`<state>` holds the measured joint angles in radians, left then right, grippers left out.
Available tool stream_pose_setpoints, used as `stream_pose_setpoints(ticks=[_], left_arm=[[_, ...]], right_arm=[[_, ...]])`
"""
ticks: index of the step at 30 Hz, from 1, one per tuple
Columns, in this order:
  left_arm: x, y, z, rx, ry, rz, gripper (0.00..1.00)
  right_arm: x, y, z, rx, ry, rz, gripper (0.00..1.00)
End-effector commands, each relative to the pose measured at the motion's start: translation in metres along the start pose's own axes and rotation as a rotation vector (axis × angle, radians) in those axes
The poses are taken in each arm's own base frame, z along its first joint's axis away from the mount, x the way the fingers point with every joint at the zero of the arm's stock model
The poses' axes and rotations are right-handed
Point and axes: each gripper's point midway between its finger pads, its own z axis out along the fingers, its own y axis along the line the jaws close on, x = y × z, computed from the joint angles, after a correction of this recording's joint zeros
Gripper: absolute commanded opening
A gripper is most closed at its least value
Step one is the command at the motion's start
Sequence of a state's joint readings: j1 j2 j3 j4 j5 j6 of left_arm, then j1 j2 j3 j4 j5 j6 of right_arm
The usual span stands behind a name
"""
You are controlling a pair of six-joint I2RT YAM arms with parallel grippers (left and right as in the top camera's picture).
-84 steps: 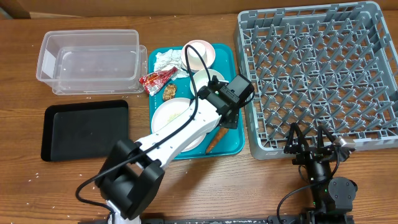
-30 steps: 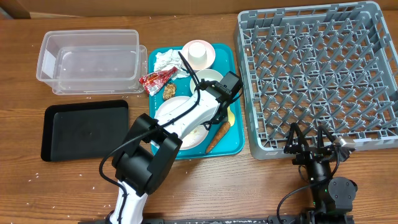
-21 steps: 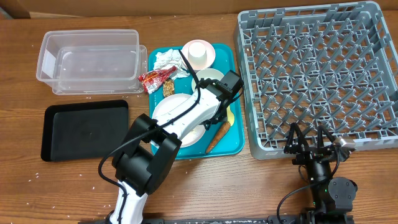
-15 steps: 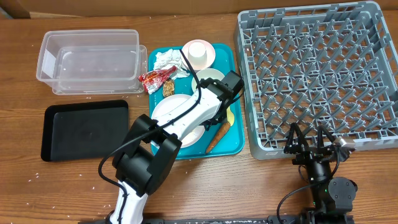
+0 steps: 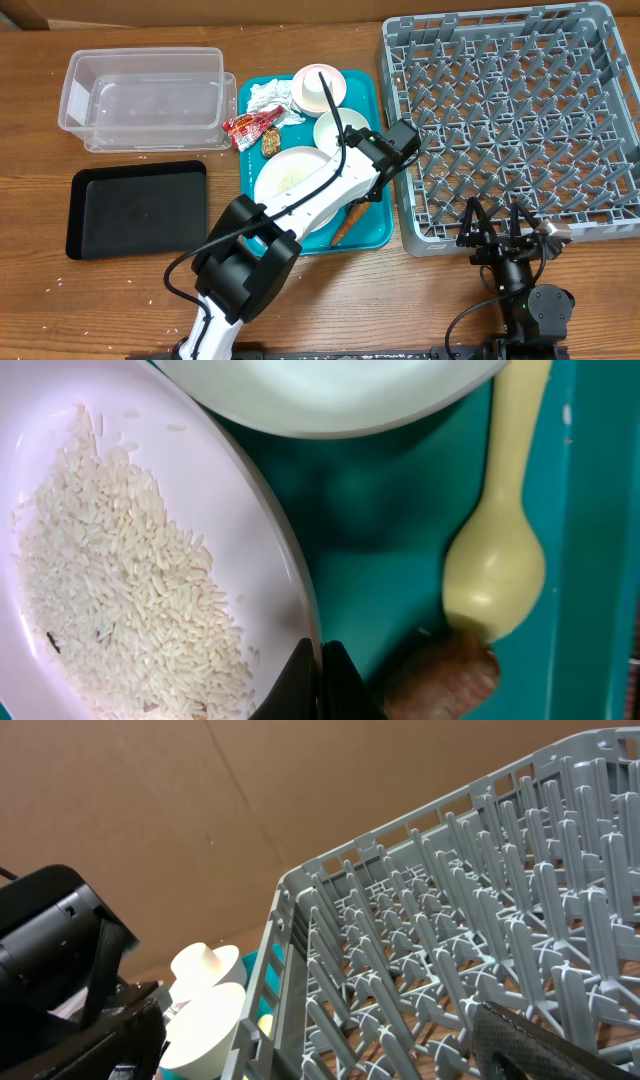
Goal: Sort waste into correct bins and load items into the dishwasher
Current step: 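Grasp the plate rim with the left gripper and lift it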
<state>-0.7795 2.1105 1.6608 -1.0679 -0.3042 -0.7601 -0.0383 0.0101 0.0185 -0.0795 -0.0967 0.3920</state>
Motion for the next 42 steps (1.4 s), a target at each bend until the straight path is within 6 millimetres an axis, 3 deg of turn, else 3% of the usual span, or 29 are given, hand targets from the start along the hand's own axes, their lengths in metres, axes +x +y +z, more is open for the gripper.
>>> stream_pose_setpoints(ticks=[1,6,9,18,23,31,42], left_arm=[[-0.013,0.008,-0.005,-0.055,-0.055,0.005,0.04],[-0.011,0.018,-0.009,-0.103,-0.049,0.036,0.04],[-0.016,0.027,-0.018,-0.142,-0.063,0.043,0.04],[-0.039,0.027,-0.051,-0.114,-0.097,0.042,0.04],[-0.051,0.054,-0.057,-0.139,-0.07,-0.009,0.04],[-0.064,0.107,-0.042,-0.107,0.054,-0.167,0.04],[-0.082,0.155,-0.053,-0.02,0.071,-0.327,0.05]], right_arm=[[0.002,-0.002,0.0,0.004,-0.004,0.002,1.0],[0.002,-0.002,0.0,0.004,-0.004,0.002,1.0],[0.002,-0.002,0.0,0.004,-0.004,0.002,1.0],[0.002,-0.002,0.0,0.004,-0.004,0.002,1.0],[0.002,-0.002,0.0,0.004,-0.004,0.002,1.0],[0.002,-0.002,0.0,0.004,-0.004,0.002,1.0],[0.002,-0.002,0.0,0.004,-0.004,0.002,1.0]])
